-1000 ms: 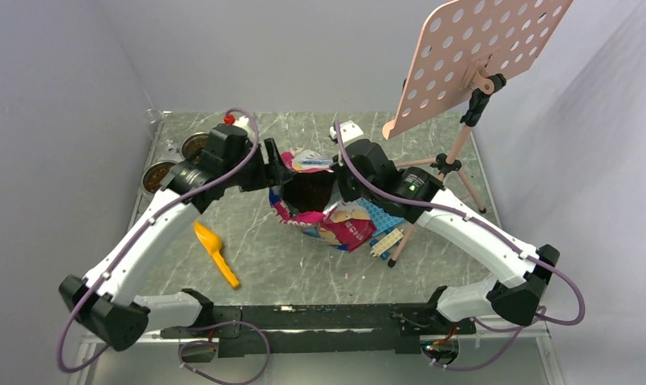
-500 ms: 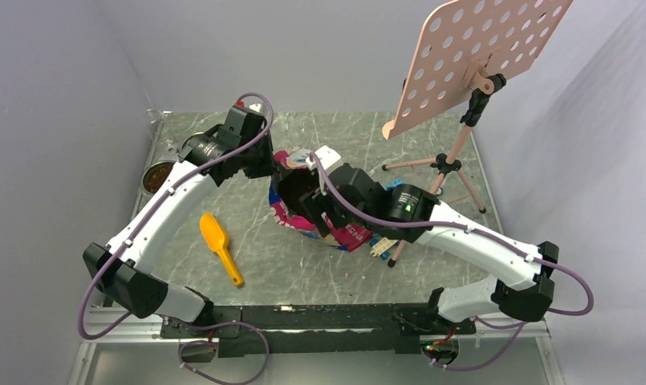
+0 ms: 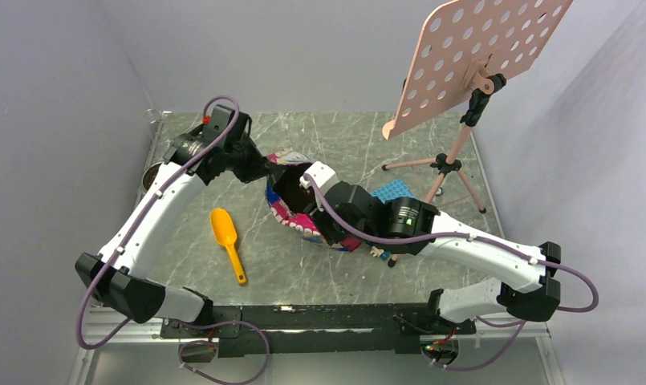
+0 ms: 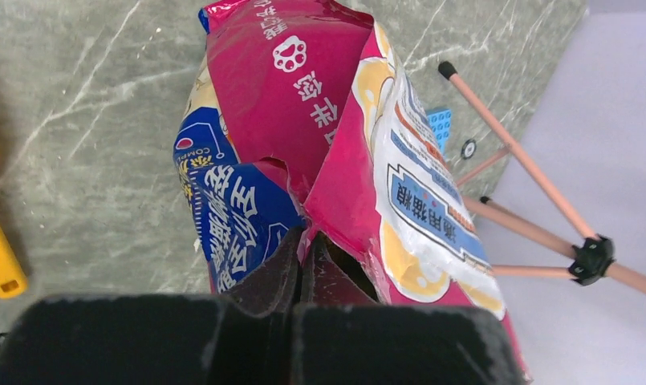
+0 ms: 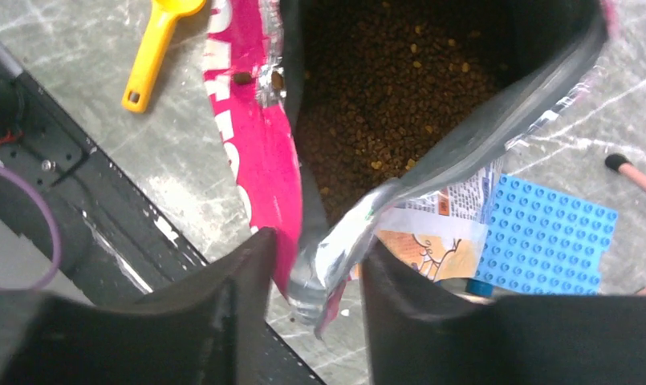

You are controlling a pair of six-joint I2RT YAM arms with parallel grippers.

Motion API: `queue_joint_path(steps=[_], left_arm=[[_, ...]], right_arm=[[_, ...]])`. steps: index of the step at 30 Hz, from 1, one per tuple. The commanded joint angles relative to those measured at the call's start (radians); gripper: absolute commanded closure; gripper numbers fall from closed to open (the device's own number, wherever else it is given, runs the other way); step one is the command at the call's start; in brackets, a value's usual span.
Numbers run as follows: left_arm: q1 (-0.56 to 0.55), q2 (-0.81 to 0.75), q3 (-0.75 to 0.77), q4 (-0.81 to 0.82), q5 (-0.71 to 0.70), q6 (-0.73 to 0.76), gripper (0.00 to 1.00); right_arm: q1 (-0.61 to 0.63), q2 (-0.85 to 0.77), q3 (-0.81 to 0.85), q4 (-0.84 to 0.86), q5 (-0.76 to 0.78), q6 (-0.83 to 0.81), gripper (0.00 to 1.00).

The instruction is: Serve the pet food

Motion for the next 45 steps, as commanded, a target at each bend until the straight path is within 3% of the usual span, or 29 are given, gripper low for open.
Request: queue_joint_path(steps=[1, 5, 10, 14, 17, 21, 22, 26, 28, 32, 39, 43, 45], left_arm=[[0.036, -0.118, 0.012, 0.053, 0.054, -0.187, 1.00], [0.092, -0.155, -0.021, 0.020, 0.040, -0.275, 1.00], [0.160, -0.195, -0.071, 0.057, 0.057, -0.357, 1.00], [0.206, -0.189, -0.032, -0.038, 0.037, -0.390, 1.00], [0.231, -0.213, -0.054, -0.013, 0.051, -0.410, 1.00], [0.241, -0.226, -0.083, 0.024, 0.106, -0.415, 1.00], [0.240, -0.229, -0.098, 0.046, 0.137, -0.414, 1.00], [0.240, -0.268, -0.181, 0.144, 0.204, -0.447, 1.00], [0.240, -0.291, -0.203, 0.170, 0.195, -0.451, 1.00], [0.240, -0.317, -0.177, 0.115, 0.136, -0.426, 0.99], [0.240, -0.428, -0.286, 0.143, 0.164, -0.504, 0.59], [0.240, -0.460, -0.286, 0.113, 0.147, -0.525, 0.19], [0.240, -0.442, -0.266, 0.091, 0.148, -0.525, 0.15]], right_arm=[[0.002, 0.018, -0.003, 0.050, 0.063, -0.039, 0.66], [0.004, -0.022, -0.044, 0.046, 0.039, -0.037, 1.00], [0.004, -0.108, -0.076, 0.021, 0.032, -0.005, 1.00], [0.002, -0.156, -0.059, -0.020, 0.093, 0.016, 1.00], [-0.002, -0.170, -0.041, -0.044, 0.156, 0.014, 1.00], [-0.013, -0.152, 0.008, -0.050, 0.105, -0.028, 1.00], [-0.014, -0.139, 0.024, -0.053, 0.089, -0.038, 0.98], [-0.013, -0.097, 0.057, -0.044, 0.028, -0.066, 0.53], [-0.014, -0.097, 0.045, -0.017, -0.009, -0.087, 0.43], [-0.013, -0.110, 0.026, 0.003, -0.075, -0.121, 0.38], [-0.012, -0.103, -0.029, -0.008, -0.104, -0.200, 0.26], [-0.012, -0.100, -0.030, -0.012, -0.087, -0.244, 0.25], [-0.012, -0.098, -0.031, -0.012, -0.076, -0.256, 0.25]])
